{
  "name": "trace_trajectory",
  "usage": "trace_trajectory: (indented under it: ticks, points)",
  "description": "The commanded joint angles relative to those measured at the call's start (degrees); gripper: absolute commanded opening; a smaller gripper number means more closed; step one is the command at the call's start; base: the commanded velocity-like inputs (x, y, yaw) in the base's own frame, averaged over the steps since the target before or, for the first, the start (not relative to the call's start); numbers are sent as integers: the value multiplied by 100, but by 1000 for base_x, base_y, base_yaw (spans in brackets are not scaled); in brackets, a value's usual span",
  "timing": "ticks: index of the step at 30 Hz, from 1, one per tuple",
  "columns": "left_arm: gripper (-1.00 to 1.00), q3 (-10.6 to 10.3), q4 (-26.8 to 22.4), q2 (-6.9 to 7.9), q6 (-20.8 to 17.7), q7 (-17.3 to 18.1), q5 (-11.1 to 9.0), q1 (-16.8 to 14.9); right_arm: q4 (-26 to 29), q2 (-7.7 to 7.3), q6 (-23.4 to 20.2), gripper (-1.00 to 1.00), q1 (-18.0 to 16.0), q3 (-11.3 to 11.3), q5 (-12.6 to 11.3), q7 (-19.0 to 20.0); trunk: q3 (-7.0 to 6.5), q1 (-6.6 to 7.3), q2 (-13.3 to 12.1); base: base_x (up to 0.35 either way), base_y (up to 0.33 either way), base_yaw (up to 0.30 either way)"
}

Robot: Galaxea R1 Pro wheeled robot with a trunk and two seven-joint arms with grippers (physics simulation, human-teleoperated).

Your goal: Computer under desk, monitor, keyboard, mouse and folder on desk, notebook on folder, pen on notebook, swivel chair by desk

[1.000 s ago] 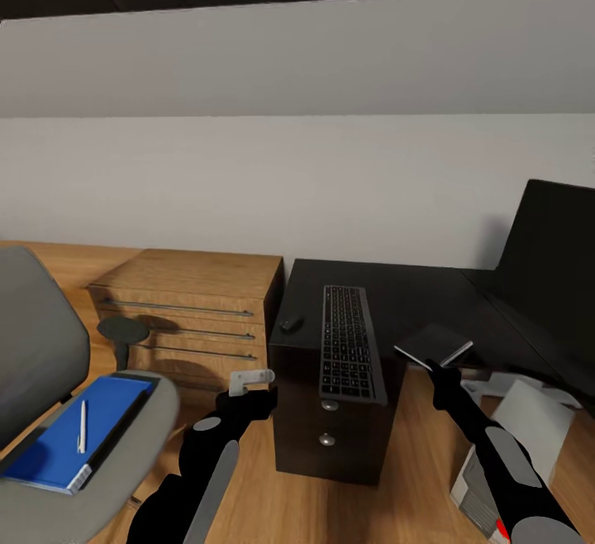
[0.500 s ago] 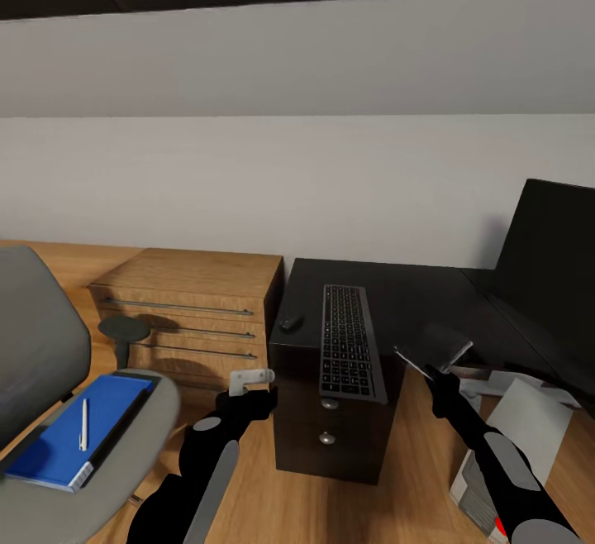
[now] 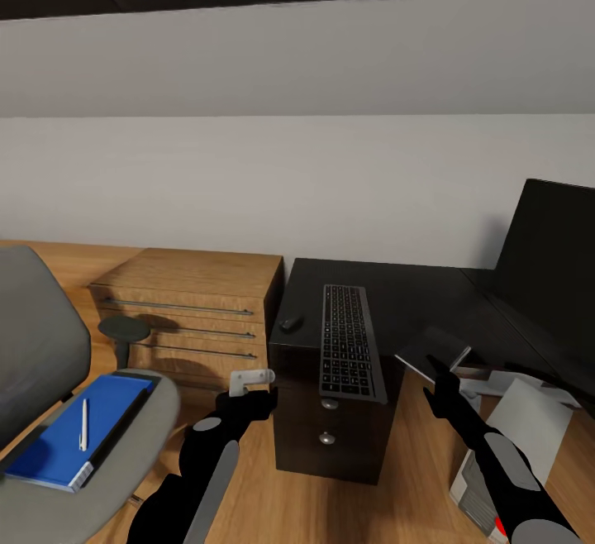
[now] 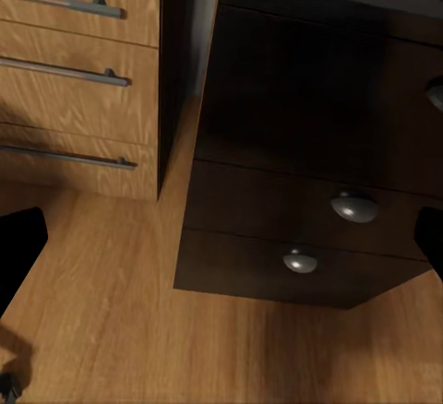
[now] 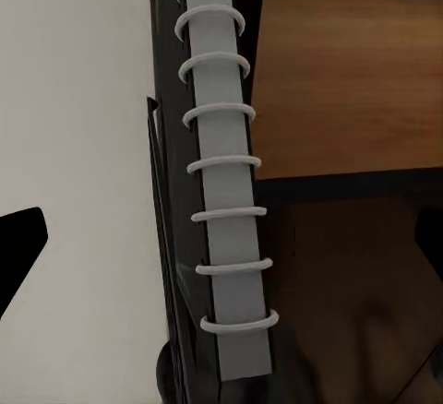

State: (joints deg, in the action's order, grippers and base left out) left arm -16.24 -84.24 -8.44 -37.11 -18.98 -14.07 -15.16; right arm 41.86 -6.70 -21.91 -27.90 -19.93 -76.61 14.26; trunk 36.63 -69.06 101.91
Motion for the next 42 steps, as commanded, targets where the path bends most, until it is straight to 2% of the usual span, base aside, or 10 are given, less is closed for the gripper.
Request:
trace_trajectory:
  ticks: [1,14,29,34,38,41,42]
  points:
    - [100,-5,-6,1,-17,-54,-61,-4,-2,2,-41,100,-4,-19,-29,7,6,1,3,0,0,0]
    - [100,-7,2,1,-15,-45,-61,-4,2,2,-41,100,-4,-18,-29,11,6,1,3,-39,0,0]
    - [100,-9,5,1,-15,-45,-60,-4,29,2,-32,100,-4,-12,-27,32,6,1,3,-313,0,0]
    - [100,-3,19,1,-15,-49,-53,-4,335,2,-31,100,7,-11,-15,2,6,1,3,-324,0,0]
    - [100,-2,44,1,-14,-66,-50,-4,1024,3,-32,100,59,-17,-12,-418,6,1,3,-122,0,0]
    - [100,-2,91,1,-9,-70,-46,-4,1464,2,-43,100,171,-21,-18,-962,-30,45,-77,-36,0,0]
    - [100,-7,133,-5,-7,-74,-44,-4,1796,7,-54,100,250,-25,-25,-1291,-48,66,-117,-8,0,0]
